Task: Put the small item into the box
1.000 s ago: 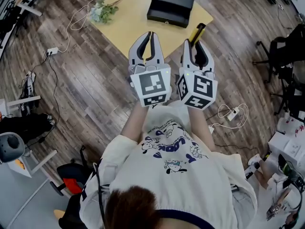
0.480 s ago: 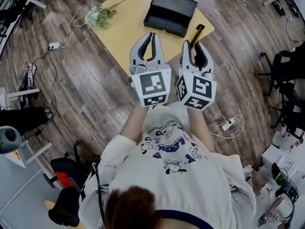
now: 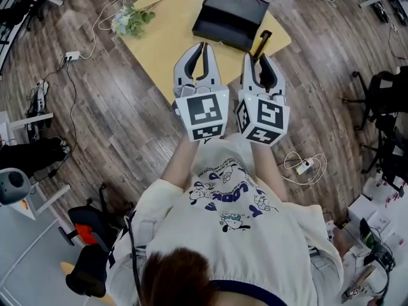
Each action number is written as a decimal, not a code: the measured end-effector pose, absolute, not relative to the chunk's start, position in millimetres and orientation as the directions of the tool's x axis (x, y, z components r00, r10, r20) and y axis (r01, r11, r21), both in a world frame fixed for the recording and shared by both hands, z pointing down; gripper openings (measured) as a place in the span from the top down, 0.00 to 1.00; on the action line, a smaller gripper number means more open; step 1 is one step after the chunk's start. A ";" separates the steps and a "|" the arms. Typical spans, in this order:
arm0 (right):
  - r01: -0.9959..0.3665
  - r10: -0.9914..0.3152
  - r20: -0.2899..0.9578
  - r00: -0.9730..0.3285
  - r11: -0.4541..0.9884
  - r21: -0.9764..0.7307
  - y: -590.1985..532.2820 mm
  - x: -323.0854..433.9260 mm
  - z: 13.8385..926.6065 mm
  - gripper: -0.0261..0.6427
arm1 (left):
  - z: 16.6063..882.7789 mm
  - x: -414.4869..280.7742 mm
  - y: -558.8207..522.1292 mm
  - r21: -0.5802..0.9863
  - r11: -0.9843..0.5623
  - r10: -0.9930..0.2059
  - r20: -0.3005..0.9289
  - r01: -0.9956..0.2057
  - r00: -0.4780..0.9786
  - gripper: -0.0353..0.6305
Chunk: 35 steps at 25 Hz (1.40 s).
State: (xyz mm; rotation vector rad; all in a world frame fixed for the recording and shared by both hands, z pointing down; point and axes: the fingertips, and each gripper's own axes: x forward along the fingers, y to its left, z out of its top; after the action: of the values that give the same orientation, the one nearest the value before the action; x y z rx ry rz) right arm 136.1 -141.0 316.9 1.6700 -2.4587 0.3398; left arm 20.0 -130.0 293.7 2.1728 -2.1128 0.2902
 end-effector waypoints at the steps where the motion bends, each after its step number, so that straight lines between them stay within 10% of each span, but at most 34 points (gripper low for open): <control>1: -0.930 -0.895 0.251 -0.368 0.354 -0.102 -145.4 135.3 318.1 0.77 | 294.5 19.0 -134.4 -0.061 -0.035 -0.979 0.204 -0.997 0.022 0.91; 35: -0.921 -0.810 0.467 -0.356 0.389 -0.026 -283.5 94.4 407.2 0.77 | 391.4 -35.0 -258.5 0.016 -0.013 -0.909 0.416 -1.000 0.018 0.91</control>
State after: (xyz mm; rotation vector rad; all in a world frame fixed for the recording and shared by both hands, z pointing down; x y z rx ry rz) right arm 94.4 -283.5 407.2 1.4967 -2.2740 0.4023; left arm -35.0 -258.5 391.4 1.9953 -1.9627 0.4186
